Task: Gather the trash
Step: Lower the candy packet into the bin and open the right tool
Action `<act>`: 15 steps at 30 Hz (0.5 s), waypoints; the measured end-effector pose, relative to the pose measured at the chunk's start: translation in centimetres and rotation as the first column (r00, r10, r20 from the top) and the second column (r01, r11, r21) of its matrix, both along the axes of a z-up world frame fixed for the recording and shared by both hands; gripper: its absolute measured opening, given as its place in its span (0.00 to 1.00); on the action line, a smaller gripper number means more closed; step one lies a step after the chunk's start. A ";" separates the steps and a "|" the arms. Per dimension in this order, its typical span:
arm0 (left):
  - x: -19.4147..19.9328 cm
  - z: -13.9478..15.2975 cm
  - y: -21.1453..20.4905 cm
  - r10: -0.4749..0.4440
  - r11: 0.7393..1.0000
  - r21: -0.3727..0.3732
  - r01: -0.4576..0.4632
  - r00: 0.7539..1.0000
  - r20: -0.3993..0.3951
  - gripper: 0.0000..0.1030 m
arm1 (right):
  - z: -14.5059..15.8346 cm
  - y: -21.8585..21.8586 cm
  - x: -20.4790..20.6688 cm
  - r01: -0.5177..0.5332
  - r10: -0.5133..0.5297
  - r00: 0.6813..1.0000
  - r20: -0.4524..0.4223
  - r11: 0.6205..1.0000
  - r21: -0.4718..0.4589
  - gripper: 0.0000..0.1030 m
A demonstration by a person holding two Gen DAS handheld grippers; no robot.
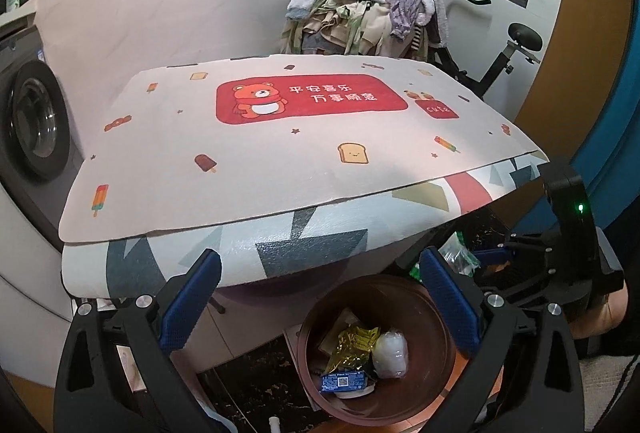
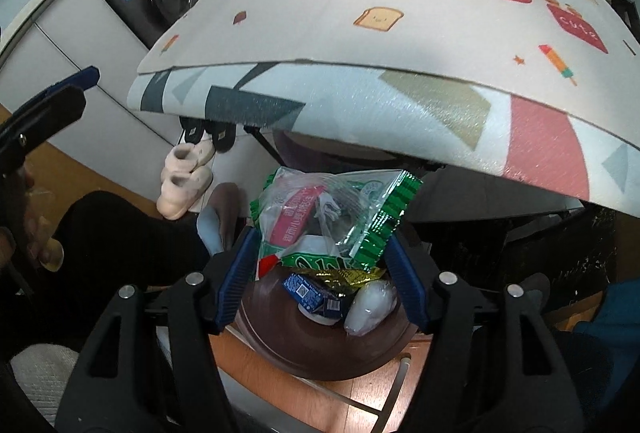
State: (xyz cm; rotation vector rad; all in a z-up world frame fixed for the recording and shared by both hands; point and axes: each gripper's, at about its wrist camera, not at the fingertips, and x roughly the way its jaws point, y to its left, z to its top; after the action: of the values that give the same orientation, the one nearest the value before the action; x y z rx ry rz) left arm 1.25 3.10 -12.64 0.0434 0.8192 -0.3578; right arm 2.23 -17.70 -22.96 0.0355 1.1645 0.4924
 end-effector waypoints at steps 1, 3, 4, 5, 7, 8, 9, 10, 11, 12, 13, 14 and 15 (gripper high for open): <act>0.0 0.0 0.0 0.001 1.000 0.000 -0.001 1.000 -0.003 0.94 | -0.1 0.1 -0.1 -0.003 0.003 1.000 -0.002 1.000 -0.002 0.67; 0.1 -0.1 0.0 0.003 1.000 0.000 -0.003 1.000 -0.005 0.94 | -0.3 0.2 -0.1 -0.008 0.008 1.000 -0.009 1.000 -0.005 0.68; 0.1 -0.1 0.0 0.004 1.000 0.000 -0.004 1.000 -0.006 0.94 | -0.4 0.3 -0.2 -0.009 0.009 1.000 -0.012 1.000 -0.007 0.71; 0.1 -0.2 0.0 0.004 1.000 0.000 -0.004 1.000 -0.007 0.94 | -0.5 0.3 -0.2 -0.010 0.010 1.000 -0.015 1.000 -0.009 0.74; 0.1 -0.1 -0.1 0.006 1.000 0.001 -0.006 1.000 -0.007 0.94 | -0.5 0.3 -0.2 -0.010 0.010 1.000 -0.015 1.000 -0.014 0.79; 0.1 -0.1 -0.1 0.006 1.000 0.002 -0.006 1.000 -0.008 0.94 | -0.6 0.3 -0.2 -0.008 0.007 1.000 -0.016 1.000 -0.017 0.84; 0.1 -0.1 -0.1 0.006 1.000 0.001 -0.006 1.000 -0.008 0.94 | -0.6 0.3 -0.1 -0.005 0.004 1.000 -0.016 1.000 -0.020 0.86; 0.1 -0.1 -0.1 0.007 1.000 0.001 -0.007 1.000 -0.010 0.94 | -0.6 0.2 -0.1 -0.002 0.001 1.000 -0.016 1.000 -0.023 0.90; 0.2 -0.2 -0.1 0.007 1.000 0.001 -0.007 1.000 -0.011 0.94 | -0.7 0.2 -0.1 0.003 -0.003 1.000 -0.016 1.000 -0.027 0.92; 0.2 -0.2 0.0 0.008 1.000 0.001 -0.008 1.000 -0.012 0.94 | -0.7 0.1 -0.1 0.007 -0.007 1.000 -0.018 0.999 -0.031 0.92; 0.2 -0.3 0.0 0.009 1.000 0.000 -0.009 1.000 -0.014 0.94 | -0.8 0.0 0.0 0.009 -0.010 1.000 -0.022 0.999 -0.034 0.94; 0.2 -0.3 0.0 0.009 1.000 0.000 -0.009 1.000 -0.015 0.94 | -0.9 0.0 0.0 0.013 -0.014 1.000 -0.026 0.999 -0.037 0.94; 0.2 -0.3 0.0 0.009 1.000 0.000 -0.009 1.000 -0.015 0.94 | -1.0 -0.1 0.0 0.015 -0.017 0.999 -0.029 0.999 -0.038 0.94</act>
State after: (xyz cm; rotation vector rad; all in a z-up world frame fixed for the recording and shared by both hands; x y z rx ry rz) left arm 1.44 3.10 -12.99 0.0372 0.8343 -0.3494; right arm 2.28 -17.76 -23.97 0.0196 1.2011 0.4570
